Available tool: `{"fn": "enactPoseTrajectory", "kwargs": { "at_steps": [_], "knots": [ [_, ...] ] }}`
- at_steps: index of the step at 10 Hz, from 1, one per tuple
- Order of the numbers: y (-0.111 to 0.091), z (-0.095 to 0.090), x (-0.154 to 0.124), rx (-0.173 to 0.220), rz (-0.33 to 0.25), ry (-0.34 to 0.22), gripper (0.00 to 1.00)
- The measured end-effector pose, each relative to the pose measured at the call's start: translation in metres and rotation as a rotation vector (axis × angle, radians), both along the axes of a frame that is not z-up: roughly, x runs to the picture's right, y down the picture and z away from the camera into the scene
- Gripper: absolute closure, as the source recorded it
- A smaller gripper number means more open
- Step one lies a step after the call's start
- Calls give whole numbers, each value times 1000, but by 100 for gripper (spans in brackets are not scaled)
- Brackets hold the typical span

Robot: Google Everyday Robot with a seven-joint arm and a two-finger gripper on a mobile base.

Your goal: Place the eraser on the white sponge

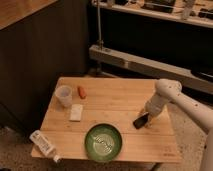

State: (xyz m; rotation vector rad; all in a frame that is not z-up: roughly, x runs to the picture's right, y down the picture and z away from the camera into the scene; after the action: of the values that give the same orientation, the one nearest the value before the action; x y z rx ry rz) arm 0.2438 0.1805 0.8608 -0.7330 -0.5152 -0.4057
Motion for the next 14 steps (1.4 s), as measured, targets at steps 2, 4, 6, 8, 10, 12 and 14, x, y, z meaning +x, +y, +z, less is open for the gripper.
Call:
{"fn": "enactPoseTrajectory", "kwargs": {
  "at_steps": [2, 4, 6, 8, 10, 12, 14],
  "knots": [
    [0, -11, -3, 13, -2, -38, 100],
    [-9, -35, -9, 51, -2, -85, 100],
    [-35, -79, -26, 117, -14, -146, 100],
    [-62, -120, -43, 211, -21, -213, 100],
    [-76, -135, -65, 316, -12, -292, 100],
    [-88, -134, -103, 428, -7, -407, 100],
    [-96, -133, -137, 477, -35, -481, 100]
  ]
}}
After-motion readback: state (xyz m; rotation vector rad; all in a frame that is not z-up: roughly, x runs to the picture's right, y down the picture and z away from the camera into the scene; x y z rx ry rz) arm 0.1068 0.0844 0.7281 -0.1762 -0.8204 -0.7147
